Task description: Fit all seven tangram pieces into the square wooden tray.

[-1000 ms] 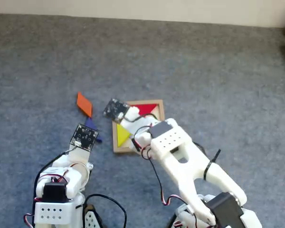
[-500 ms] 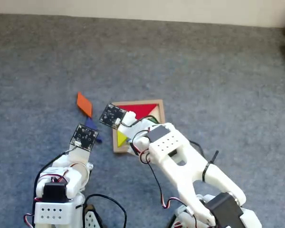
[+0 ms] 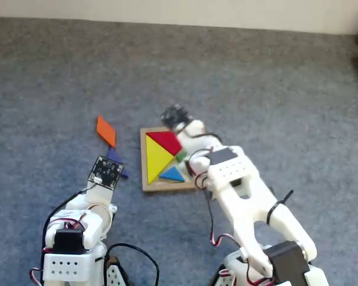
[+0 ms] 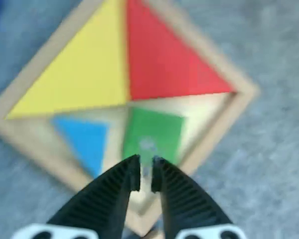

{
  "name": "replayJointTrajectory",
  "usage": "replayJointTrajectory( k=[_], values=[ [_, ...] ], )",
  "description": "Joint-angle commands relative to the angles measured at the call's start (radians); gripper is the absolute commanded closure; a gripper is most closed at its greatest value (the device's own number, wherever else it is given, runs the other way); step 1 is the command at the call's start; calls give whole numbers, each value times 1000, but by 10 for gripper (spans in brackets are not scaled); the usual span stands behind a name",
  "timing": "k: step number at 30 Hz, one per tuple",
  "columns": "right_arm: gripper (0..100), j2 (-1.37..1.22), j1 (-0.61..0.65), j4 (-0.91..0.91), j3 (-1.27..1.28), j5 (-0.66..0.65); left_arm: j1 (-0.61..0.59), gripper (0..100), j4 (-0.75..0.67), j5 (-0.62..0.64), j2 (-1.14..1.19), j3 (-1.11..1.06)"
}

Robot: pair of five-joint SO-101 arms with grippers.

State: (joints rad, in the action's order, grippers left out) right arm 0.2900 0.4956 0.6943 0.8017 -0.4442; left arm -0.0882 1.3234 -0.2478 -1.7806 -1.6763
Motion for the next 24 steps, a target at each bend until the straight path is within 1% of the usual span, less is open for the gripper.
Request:
replayJointTrajectory(
  k=[1, 4, 7, 9, 17, 24],
  values=[
    [974, 12, -39, -122, -44, 46, -10, 995, 5, 11, -35, -21],
    [974, -79, -38, -173, -47, 46, -10, 995, 5, 11, -35, -21],
    [974, -174, -36, -170, -51, 44, -10, 995, 5, 11, -35, -21],
    [974, -202, -13, -160, -51, 43, -10, 995, 5, 11, -35, -21],
    [977, -160, 108, -19, -45, 43, -10, 995, 5, 11, -35, -21],
    [978, -114, 182, 1, -42, 43, -10, 995, 5, 11, -35, -21]
  ],
)
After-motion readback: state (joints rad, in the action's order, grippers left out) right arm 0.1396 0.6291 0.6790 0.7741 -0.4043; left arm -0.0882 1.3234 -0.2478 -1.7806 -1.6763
